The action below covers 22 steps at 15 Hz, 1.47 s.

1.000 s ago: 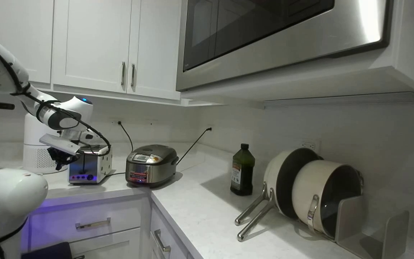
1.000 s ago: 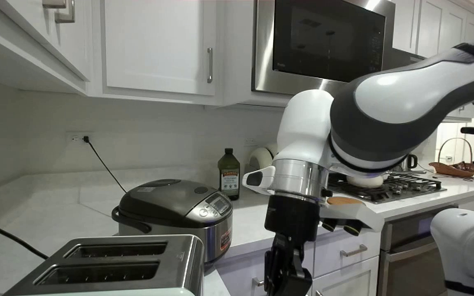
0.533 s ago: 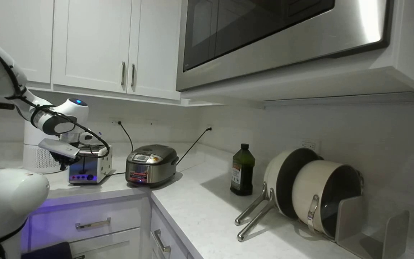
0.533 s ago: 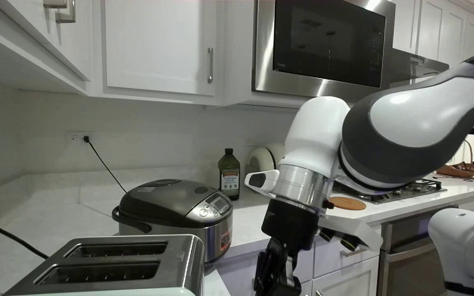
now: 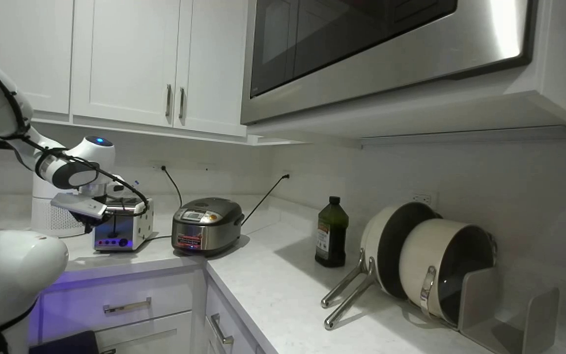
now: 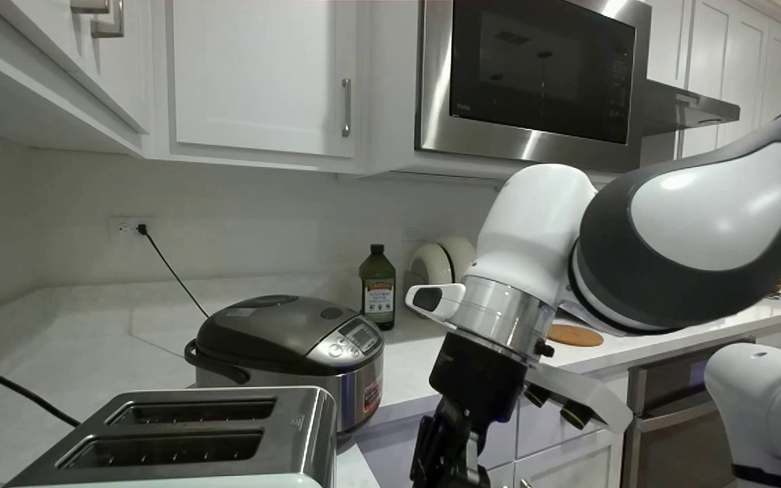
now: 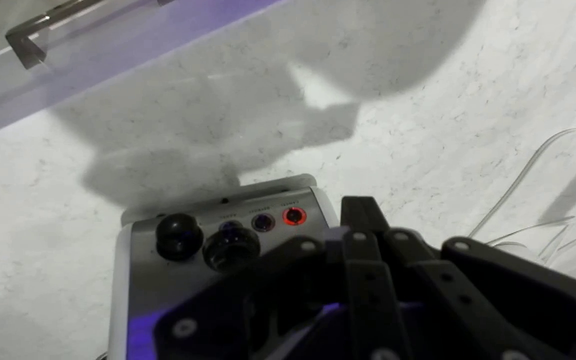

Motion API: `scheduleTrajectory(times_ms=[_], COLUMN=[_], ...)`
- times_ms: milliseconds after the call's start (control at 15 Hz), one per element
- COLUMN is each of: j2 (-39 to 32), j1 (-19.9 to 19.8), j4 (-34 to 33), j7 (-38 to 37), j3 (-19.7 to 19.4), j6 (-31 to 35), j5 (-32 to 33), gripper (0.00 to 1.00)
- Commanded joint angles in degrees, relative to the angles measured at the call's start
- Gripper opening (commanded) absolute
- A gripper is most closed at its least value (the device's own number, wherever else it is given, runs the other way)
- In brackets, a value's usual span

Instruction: Turn on the toaster and turn it off

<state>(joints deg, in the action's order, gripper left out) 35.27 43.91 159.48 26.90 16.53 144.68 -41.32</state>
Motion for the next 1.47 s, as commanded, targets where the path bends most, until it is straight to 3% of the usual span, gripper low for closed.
scheduleTrajectory(times_ms=[0, 533, 600, 667, 1000, 1133, 1200, 1267, 1333, 1400], j2=[-0.7, -0.6, -0.2, 0.4, 5.0, 6.7, 7.3, 8.2, 8.8, 8.8], j1=[0.3, -3.6, -4.9, -6.1, -11.4, -13.0, -13.4, -13.9, -13.7, -11.4], j4=[0.0, 0.0, 0.0, 0.0, -0.1, -0.1, -0.1, -0.2, -0.2, -0.2], j7=[2.2, 5.0, 4.9, 4.2, 2.9, 1.0, -0.2, -0.9, -0.9, -1.6], j3=[0.4, 2.7, 3.3, 3.9, 5.2, 4.9, 4.2, 4.0, 3.1, 0.5], j6=[2.2, 4.5, 3.2, 2.1, -4.1, -11.6, -16.9, -21.6, -26.3, -29.3], j5=[-5.0, -13.9, -13.0, -12.2, -5.8, -0.7, 2.1, 4.8, 6.7, 9.8], gripper=[0.0, 0.0, 0.26, 0.27, 0.65, 0.8, 0.78, 0.43, 0.5, 0.49])
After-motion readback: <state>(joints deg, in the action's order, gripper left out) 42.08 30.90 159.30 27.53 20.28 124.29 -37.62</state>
